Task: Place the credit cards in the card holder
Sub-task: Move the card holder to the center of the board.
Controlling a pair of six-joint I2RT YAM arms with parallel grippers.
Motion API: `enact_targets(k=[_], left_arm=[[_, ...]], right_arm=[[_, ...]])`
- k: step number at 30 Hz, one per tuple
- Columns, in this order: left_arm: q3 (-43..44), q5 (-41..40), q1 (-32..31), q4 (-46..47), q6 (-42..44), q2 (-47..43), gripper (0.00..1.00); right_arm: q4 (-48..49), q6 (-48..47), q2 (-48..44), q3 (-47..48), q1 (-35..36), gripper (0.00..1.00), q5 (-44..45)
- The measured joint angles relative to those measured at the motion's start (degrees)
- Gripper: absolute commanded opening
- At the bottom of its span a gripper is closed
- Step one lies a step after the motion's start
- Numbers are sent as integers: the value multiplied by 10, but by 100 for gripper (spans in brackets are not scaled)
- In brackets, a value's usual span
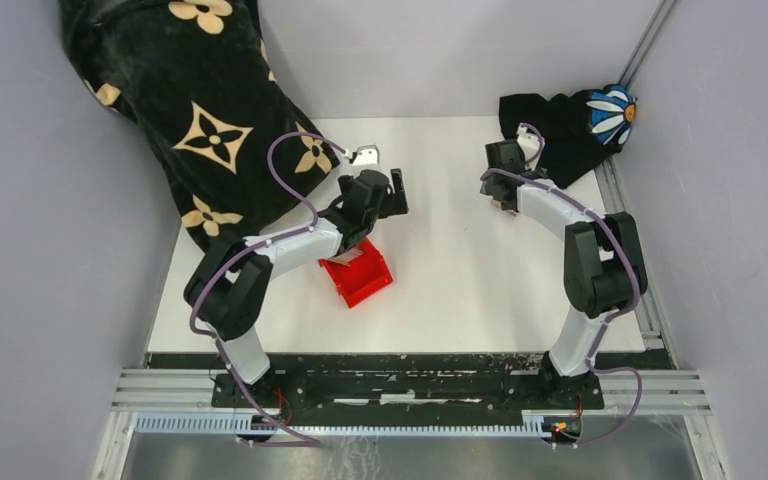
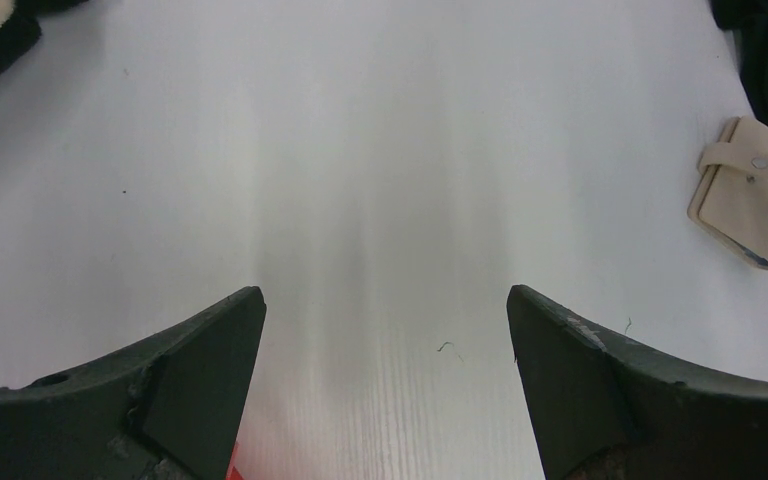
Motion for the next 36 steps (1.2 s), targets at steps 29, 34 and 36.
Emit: enact_targets(k=[29,34,36], left_arm=[[11,-24,0,-30,-46,21,97],[11,-23,0,-30,-48,21,97],[11,-23,0,-29,-48,21,97]], right_arm=[[-116,-14,152,146,-23,80,-24],[-141,-20,179,178,-23,80,-15],[-150,-22,189,191,-23,80,-13]])
